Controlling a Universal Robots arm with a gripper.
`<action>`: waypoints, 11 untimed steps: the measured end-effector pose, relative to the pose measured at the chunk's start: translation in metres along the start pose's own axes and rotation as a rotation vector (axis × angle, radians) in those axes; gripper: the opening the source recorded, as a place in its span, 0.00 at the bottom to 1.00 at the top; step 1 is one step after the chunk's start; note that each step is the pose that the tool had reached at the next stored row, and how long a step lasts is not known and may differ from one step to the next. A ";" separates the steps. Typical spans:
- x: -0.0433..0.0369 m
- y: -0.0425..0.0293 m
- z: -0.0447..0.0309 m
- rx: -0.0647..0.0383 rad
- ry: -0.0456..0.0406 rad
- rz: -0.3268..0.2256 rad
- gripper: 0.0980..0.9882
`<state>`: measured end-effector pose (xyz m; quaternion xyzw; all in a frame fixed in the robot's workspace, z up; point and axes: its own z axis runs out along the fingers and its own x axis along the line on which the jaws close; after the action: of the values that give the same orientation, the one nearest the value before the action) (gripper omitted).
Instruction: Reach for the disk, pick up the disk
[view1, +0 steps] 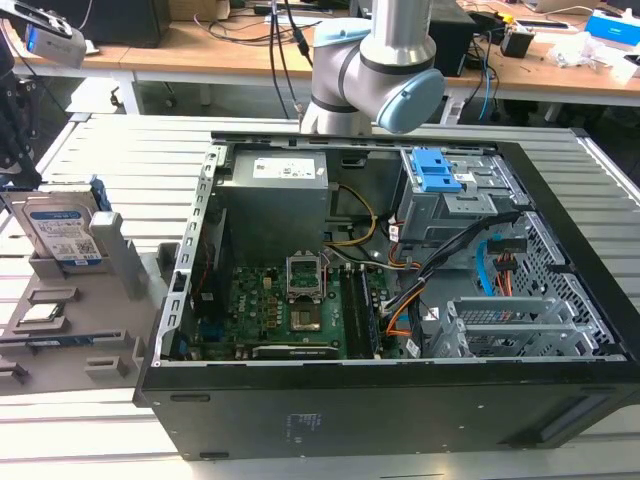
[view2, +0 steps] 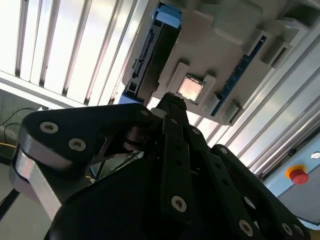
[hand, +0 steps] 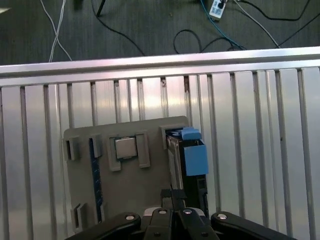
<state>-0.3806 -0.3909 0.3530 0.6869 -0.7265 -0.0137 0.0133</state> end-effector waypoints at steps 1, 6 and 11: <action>0.0000 0.0000 0.0000 0.000 0.0003 -0.008 0.01; 0.0000 0.0000 0.0000 0.000 0.0022 -0.059 0.01; 0.0000 0.0000 0.0000 0.000 0.0039 -0.102 0.01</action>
<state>-0.3806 -0.3909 0.3530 0.7230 -0.6905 -0.0130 0.0140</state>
